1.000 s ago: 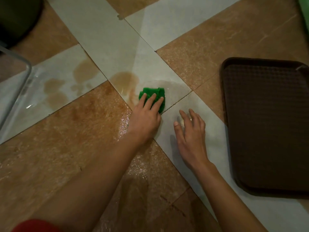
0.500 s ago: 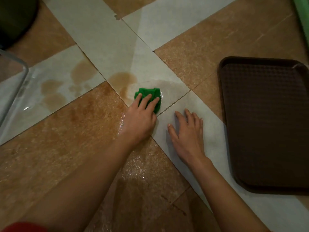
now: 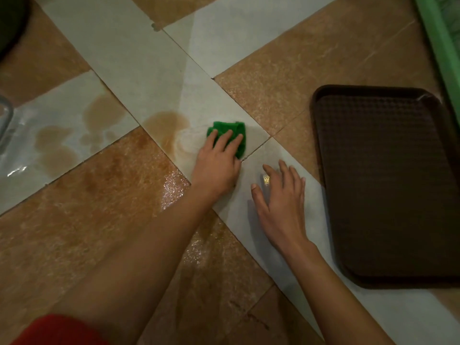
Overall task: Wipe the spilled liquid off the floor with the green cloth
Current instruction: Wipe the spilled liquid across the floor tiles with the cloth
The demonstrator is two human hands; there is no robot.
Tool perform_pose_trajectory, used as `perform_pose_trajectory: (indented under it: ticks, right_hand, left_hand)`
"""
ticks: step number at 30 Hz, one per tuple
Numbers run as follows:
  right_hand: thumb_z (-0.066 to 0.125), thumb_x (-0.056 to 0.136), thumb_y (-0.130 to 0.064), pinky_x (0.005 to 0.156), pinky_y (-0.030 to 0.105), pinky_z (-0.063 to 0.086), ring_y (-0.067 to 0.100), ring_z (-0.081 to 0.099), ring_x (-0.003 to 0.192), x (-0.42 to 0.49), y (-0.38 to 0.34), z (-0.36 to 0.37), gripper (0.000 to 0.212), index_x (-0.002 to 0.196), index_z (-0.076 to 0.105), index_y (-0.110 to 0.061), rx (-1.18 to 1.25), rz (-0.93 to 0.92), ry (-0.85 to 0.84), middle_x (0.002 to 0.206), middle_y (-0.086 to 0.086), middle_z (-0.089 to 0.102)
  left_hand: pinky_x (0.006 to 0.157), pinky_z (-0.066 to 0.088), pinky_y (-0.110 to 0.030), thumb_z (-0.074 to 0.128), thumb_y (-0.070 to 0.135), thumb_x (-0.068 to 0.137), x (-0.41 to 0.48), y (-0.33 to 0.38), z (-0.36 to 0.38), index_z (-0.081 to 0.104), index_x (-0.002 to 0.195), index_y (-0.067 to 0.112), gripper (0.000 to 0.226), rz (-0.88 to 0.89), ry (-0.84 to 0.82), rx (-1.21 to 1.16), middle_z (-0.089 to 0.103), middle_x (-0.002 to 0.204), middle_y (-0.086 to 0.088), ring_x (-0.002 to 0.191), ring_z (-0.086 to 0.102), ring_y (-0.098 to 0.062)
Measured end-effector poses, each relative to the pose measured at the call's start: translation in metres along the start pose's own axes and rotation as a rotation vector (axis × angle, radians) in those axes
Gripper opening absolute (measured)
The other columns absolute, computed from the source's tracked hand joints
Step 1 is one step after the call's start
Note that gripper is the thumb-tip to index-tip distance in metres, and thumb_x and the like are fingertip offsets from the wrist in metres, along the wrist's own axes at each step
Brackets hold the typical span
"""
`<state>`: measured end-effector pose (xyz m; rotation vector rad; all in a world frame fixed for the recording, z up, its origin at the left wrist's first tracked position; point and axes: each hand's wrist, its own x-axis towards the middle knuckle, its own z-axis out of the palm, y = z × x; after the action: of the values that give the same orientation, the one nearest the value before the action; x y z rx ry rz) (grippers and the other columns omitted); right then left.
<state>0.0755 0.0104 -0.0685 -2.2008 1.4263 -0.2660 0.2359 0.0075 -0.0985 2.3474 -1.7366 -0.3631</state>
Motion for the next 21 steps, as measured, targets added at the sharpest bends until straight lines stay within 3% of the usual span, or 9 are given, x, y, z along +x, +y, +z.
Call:
perform_pose_trajectory:
  ticks: [3, 5, 7, 10, 18, 21]
  right_hand:
    - [0.029, 0.088, -0.049, 0.116, 0.039, -0.005, 0.023, 0.008, 0.144, -0.001, 0.008, -0.004, 0.059, 0.140, 0.037, -0.022, 0.005, 0.008, 0.005, 0.155, 0.007, 0.020]
    - [0.026, 0.088, -0.053, 0.117, 0.040, -0.002, 0.023, 0.008, 0.144, 0.000, 0.013, -0.006, 0.061, 0.139, 0.038, -0.022, 0.019, 0.012, 0.016, 0.155, 0.008, 0.021]
    - [0.020, 0.086, -0.057, 0.118, 0.042, 0.001, 0.023, 0.008, 0.144, 0.000, 0.016, -0.007, 0.066, 0.139, 0.038, -0.022, 0.021, 0.011, 0.025, 0.154, 0.008, 0.021]
    - [0.017, 0.085, -0.059, 0.118, 0.042, 0.001, 0.022, 0.007, 0.144, 0.000, 0.021, -0.008, 0.070, 0.140, 0.037, -0.022, 0.025, 0.024, 0.031, 0.155, 0.007, 0.020]
    - [0.017, 0.083, -0.058, 0.118, 0.043, 0.002, 0.020, 0.005, 0.143, -0.001, 0.028, -0.010, 0.070, 0.139, 0.039, -0.022, 0.075, 0.037, 0.022, 0.155, 0.007, 0.020]
    - [0.016, 0.082, -0.059, 0.118, 0.041, 0.000, 0.021, 0.006, 0.143, -0.001, 0.027, -0.009, 0.072, 0.139, 0.039, -0.022, 0.068, 0.038, 0.020, 0.155, 0.007, 0.020]
  left_hand:
    - [0.112, 0.018, -0.043, 0.033, 0.028, 0.094, -0.002, 0.000, -0.002, 0.032, 0.144, 0.019, 0.051, -0.160, 0.059, -0.022, 0.030, 0.150, -0.008, 0.139, 0.017, -0.033]
    - [0.107, 0.029, -0.046, 0.029, 0.030, 0.089, -0.018, 0.011, 0.000, 0.042, 0.138, 0.015, 0.053, -0.100, 0.107, -0.012, 0.042, 0.143, -0.014, 0.133, 0.030, -0.039]
    - [0.099, 0.039, -0.051, 0.030, 0.031, 0.083, -0.026, 0.025, 0.009, 0.050, 0.132, 0.013, 0.056, 0.042, 0.046, -0.026, 0.052, 0.133, -0.016, 0.124, 0.042, -0.044]
    - [0.095, 0.042, -0.048, 0.033, 0.031, 0.081, -0.005, 0.037, 0.012, 0.054, 0.129, 0.017, 0.054, 0.148, 0.025, -0.022, 0.056, 0.130, -0.014, 0.121, 0.047, -0.041]
    - [0.107, 0.023, -0.042, 0.033, 0.032, 0.092, 0.016, 0.014, 0.002, 0.025, 0.144, 0.036, 0.053, -0.108, 0.062, 0.037, 0.028, 0.151, -0.007, 0.137, 0.018, -0.034]
    - [0.106, 0.026, -0.046, 0.027, 0.034, 0.090, -0.010, 0.019, 0.005, 0.034, 0.141, 0.036, 0.051, -0.062, 0.021, 0.036, 0.031, 0.150, -0.010, 0.135, 0.021, -0.038]
